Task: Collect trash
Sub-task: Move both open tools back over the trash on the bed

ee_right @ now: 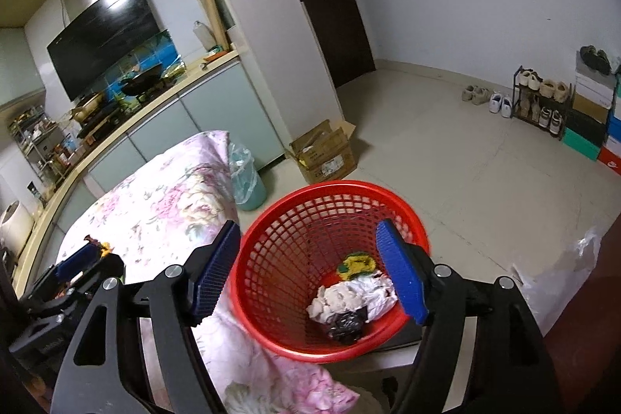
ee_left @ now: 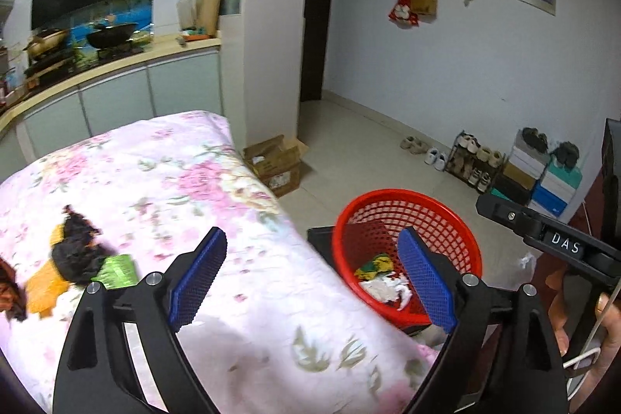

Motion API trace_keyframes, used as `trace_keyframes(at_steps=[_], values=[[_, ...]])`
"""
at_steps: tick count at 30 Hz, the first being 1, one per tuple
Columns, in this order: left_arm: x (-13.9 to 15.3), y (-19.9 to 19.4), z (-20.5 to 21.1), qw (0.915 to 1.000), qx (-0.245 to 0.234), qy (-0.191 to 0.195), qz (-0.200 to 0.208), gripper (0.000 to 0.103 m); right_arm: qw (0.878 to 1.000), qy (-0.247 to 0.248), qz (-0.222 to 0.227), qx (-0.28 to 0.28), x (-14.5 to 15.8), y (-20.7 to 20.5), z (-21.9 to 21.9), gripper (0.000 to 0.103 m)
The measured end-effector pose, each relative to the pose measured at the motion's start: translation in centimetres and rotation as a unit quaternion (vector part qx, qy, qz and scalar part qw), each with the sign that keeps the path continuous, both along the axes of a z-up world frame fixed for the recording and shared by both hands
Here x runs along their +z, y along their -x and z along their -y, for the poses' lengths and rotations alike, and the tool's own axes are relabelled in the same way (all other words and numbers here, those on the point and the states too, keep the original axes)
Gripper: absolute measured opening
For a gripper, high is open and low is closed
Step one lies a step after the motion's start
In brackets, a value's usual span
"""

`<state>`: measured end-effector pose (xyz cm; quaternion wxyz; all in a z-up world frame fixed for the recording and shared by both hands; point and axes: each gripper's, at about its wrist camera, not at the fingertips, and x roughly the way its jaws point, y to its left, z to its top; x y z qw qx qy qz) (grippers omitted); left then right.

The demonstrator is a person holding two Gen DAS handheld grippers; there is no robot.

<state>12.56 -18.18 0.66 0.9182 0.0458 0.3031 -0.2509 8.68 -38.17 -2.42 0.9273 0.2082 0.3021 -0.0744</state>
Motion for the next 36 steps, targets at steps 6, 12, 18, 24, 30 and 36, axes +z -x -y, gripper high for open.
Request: trace_keyframes(at_steps=[6, 12, 18, 24, 30, 36], values=[[0.5, 0.6, -3.3, 0.9996, 0.028, 0.001, 0.006, 0.087, 1.0, 0.001, 0.008, 0.027, 0.4, -0.1, -2.4, 0.074], [0.8, 0.6, -7.4, 0.9975, 0.071, 0.003, 0.005, 0.087, 0.998, 0.002, 0.011, 0.055, 0.8, -0.3, -4.9, 0.076], [0.7, 0.7, -12.7, 0.9914, 0.13, 0.015, -0.001, 0.087, 0.996, 0.008, 0.009, 0.091, 0.8, -0.9, -8.2, 0.076], [0.8, 1.2, -18.3, 0.9823, 0.186, 0.017, -0.003, 0.087, 0.993, 0.011, 0.005, 0.121, 0.7, -1.6, -10.8, 0.076], [1.2, 1.4, -23.5, 0.9694, 0.244, 0.025, -0.003, 0.087, 0.989, 0.016, 0.011, 0.144, 1.1, -1.8, -12.9, 0.081], [0.7, 1.6, -28.0, 0.9557, 0.293, 0.031, -0.006, 0.087, 0.986, 0.022, 0.009, 0.167, 1.0, -2.1, -14.7, 0.082]])
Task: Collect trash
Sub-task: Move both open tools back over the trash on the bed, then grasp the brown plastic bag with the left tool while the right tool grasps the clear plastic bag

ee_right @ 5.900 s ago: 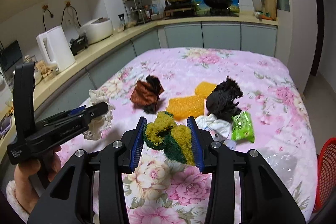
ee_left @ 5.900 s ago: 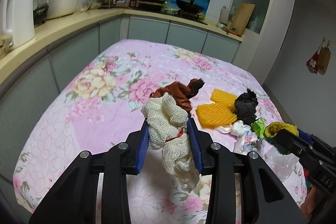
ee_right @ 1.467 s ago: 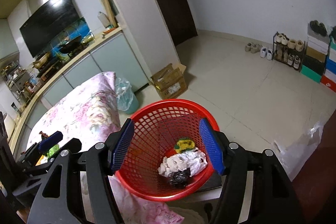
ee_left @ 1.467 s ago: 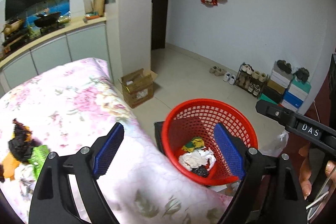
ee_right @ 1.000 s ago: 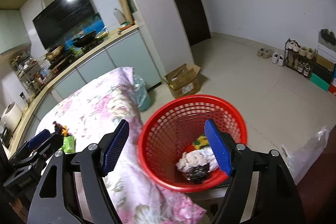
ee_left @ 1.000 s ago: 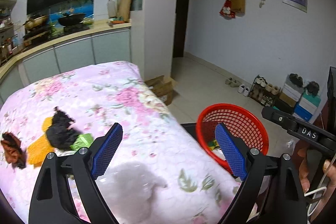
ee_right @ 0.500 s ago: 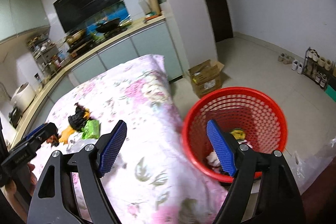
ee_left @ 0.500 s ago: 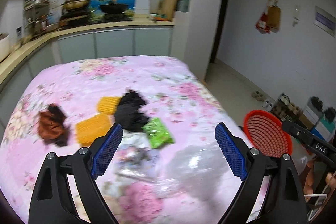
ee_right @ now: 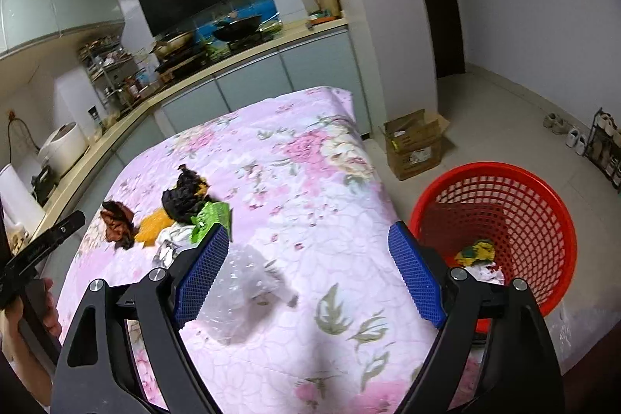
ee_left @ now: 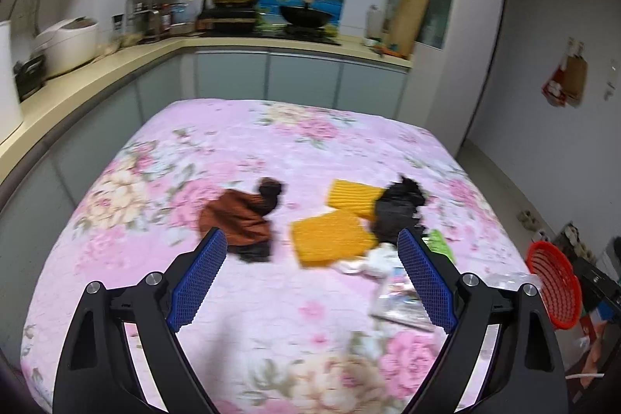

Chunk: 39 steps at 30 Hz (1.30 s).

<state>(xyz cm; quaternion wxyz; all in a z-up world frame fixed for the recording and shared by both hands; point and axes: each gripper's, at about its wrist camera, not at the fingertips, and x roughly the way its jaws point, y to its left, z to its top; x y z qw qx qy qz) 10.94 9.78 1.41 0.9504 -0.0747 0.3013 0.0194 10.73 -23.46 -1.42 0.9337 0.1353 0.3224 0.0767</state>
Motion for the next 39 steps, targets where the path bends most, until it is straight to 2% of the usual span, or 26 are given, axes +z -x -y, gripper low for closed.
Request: trace_keyframes(at_steps=[7, 15, 24, 30, 32, 39], values=[[-1.6, -0.9, -4.4, 0.9989, 0.041, 0.009, -0.02, 0.087, 1.0, 0.002, -0.008, 0.015, -0.4, -0.8, -1.7, 0.084], [-3.3, -5.3, -5.5, 0.9988, 0.017, 0.004, -0.045, 0.087, 0.999, 0.004, -0.017, 0.03, -0.9, -1.7, -3.2, 0.084], [-6.9, -10.9, -6.2, 0.9952, 0.001, -0.009, -0.097, 0.087, 0.999, 0.008, -0.027, 0.033, -1.2, -2.6, -3.7, 0.084], [-7.8, -11.8, -6.1, 0.995, -0.004, -0.012, -0.099, 0.086, 0.999, 0.007, -0.034, 0.035, -1.7, -3.1, -3.8, 0.084], [-7.9, -12.0, -5.8, 0.9949, -0.008, -0.02, -0.099, 0.078, 0.999, 0.007, -0.036, 0.037, -1.8, -3.3, -4.0, 0.084], [-7.8, -12.1, -5.3, 0.9949, -0.014, -0.039, -0.092, 0.073, 0.998, 0.005, -0.04, 0.04, -2.2, -3.4, -4.3, 0.084]])
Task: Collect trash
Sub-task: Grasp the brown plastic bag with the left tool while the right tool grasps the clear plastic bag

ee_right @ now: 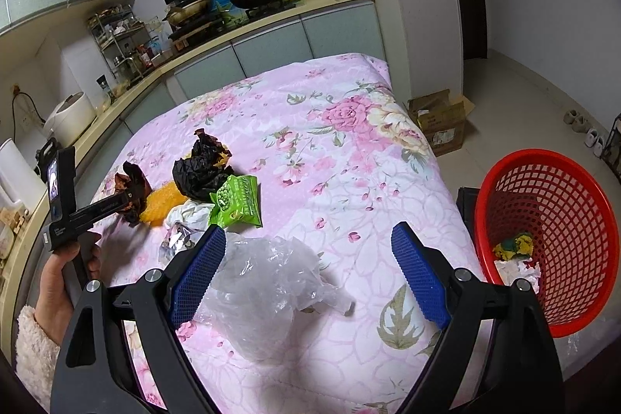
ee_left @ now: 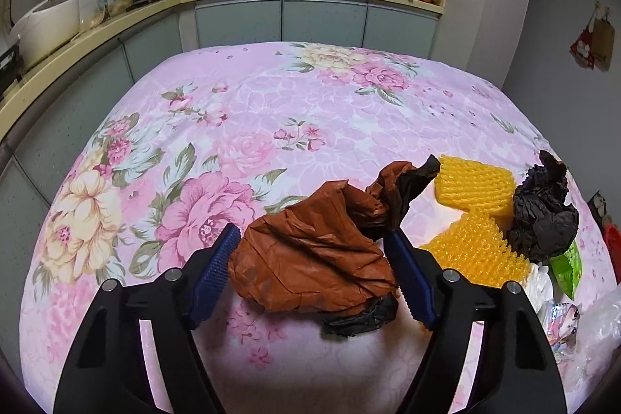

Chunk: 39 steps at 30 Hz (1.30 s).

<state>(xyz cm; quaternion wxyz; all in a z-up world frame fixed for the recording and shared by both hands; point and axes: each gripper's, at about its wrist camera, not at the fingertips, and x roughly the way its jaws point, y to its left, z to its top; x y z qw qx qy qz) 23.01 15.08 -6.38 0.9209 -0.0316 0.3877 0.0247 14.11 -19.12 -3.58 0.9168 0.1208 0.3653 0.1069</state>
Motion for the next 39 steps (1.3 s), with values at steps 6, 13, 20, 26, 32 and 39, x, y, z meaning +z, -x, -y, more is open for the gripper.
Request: trace_keyframes(at_steps=[6, 13, 20, 26, 32, 39], values=[[0.6, 0.6, 0.5, 0.9999, -0.005, -0.013, 0.01, 0.072, 1.0, 0.001, 0.001, 0.001, 0.0, 0.1, 0.0, 0.084], [2.7, 2.9, 0.8, 0.999, -0.001, -0.023, 0.037, 0.072, 1.0, 0.001, 0.005, -0.001, 0.0, 0.3, 0.1, 0.084], [5.3, 6.6, 0.8, 0.9973, 0.01, -0.013, 0.072, 0.072, 1.0, 0.003, 0.017, 0.008, 0.8, 1.1, -0.1, 0.086], [6.3, 9.1, 1.0, 0.9957, 0.023, -0.006, 0.089, 0.072, 0.999, 0.008, 0.013, 0.048, 0.5, 1.1, -2.1, 0.089], [6.3, 10.4, 1.3, 0.9956, 0.023, -0.006, 0.091, 0.072, 0.996, 0.014, -0.024, 0.08, -2.1, -0.4, -4.6, 0.089], [5.9, 11.1, 1.0, 0.996, 0.026, -0.003, 0.085, 0.072, 0.997, 0.025, -0.04, 0.068, -3.6, -1.7, -5.1, 0.086]])
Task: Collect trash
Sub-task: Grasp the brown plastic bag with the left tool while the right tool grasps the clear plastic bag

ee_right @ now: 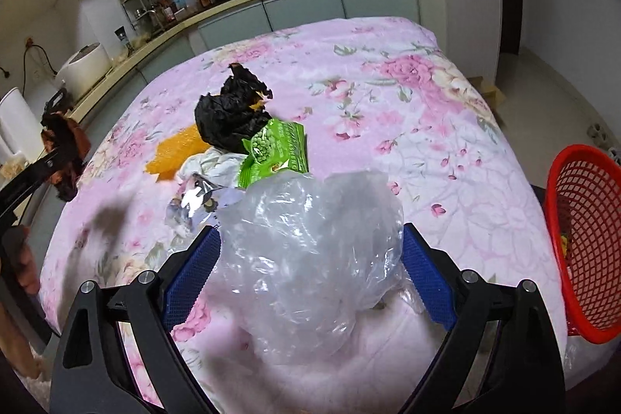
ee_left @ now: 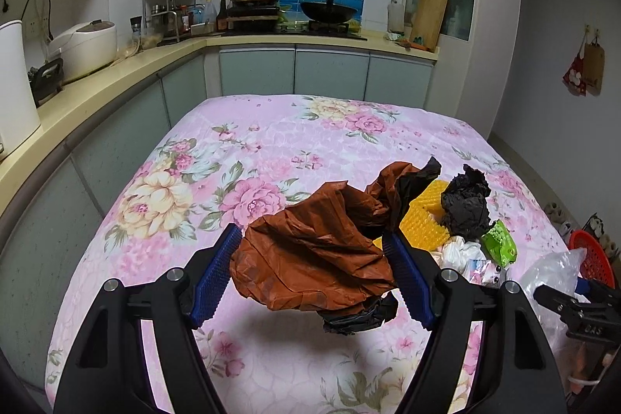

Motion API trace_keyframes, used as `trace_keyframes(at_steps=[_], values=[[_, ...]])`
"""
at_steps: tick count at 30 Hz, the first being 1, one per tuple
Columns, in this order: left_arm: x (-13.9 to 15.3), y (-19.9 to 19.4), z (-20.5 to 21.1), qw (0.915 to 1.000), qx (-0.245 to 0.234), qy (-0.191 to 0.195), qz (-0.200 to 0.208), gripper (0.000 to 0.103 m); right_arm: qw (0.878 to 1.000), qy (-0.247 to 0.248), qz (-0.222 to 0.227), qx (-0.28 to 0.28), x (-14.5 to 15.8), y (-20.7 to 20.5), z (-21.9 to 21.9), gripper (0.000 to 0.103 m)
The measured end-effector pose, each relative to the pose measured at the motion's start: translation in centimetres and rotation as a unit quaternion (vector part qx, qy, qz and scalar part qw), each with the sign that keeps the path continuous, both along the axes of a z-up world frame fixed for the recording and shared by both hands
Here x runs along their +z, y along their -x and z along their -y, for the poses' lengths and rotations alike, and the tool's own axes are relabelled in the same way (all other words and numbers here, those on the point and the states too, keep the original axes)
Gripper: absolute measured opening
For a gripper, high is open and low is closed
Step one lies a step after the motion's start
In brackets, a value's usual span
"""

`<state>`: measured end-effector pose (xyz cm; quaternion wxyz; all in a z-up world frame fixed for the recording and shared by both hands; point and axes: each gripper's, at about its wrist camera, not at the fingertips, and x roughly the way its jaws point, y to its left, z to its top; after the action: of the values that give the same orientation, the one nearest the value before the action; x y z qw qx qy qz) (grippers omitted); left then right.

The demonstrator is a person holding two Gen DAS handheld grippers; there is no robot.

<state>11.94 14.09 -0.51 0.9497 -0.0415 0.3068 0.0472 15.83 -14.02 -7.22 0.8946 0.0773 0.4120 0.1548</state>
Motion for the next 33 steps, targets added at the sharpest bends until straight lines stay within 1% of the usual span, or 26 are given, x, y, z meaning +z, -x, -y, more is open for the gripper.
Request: trace_keyframes(at_steps=[1, 3, 4, 6, 9, 14, 19, 25, 33], values=[[0.0, 0.1, 0.0, 1.0, 0.0, 0.0, 0.0, 0.072, 1.0, 0.0, 0.001, 0.0, 0.0, 0.0, 0.0, 0.084], [0.0, 0.1, 0.0, 1.0, 0.0, 0.0, 0.0, 0.072, 1.0, 0.001, 0.001, 0.005, 0.1, 0.0, 0.0, 0.072], [-0.1, 0.1, 0.0, 1.0, 0.001, 0.001, 0.0, 0.072, 1.0, 0.002, 0.002, 0.007, 0.2, -0.1, 0.0, 0.07], [-0.2, 0.3, 0.1, 1.0, 0.001, 0.002, -0.001, 0.072, 1.0, 0.006, 0.005, 0.009, 0.3, 0.0, 0.0, 0.061], [-0.2, 0.4, 0.1, 1.0, 0.001, 0.003, -0.001, 0.072, 1.0, 0.004, 0.007, 0.011, 0.5, 0.0, 0.2, 0.057], [-0.1, 0.7, 0.4, 1.0, 0.0, 0.002, 0.001, 0.072, 1.0, -0.004, 0.022, -0.001, 1.5, 0.4, 1.1, 0.056], [0.4, 1.0, 0.5, 1.0, 0.001, 0.005, 0.006, 0.072, 0.998, -0.003, 0.054, -0.011, 3.6, 1.0, 1.9, 0.056], [1.3, 1.5, 0.9, 0.9998, 0.002, 0.004, 0.02, 0.072, 0.996, -0.003, 0.086, -0.014, 5.7, 1.5, 2.2, 0.056], [2.2, 2.0, 1.3, 0.9993, 0.006, 0.008, 0.036, 0.072, 0.993, 0.003, 0.12, -0.014, 7.6, 2.3, 1.8, 0.056]])
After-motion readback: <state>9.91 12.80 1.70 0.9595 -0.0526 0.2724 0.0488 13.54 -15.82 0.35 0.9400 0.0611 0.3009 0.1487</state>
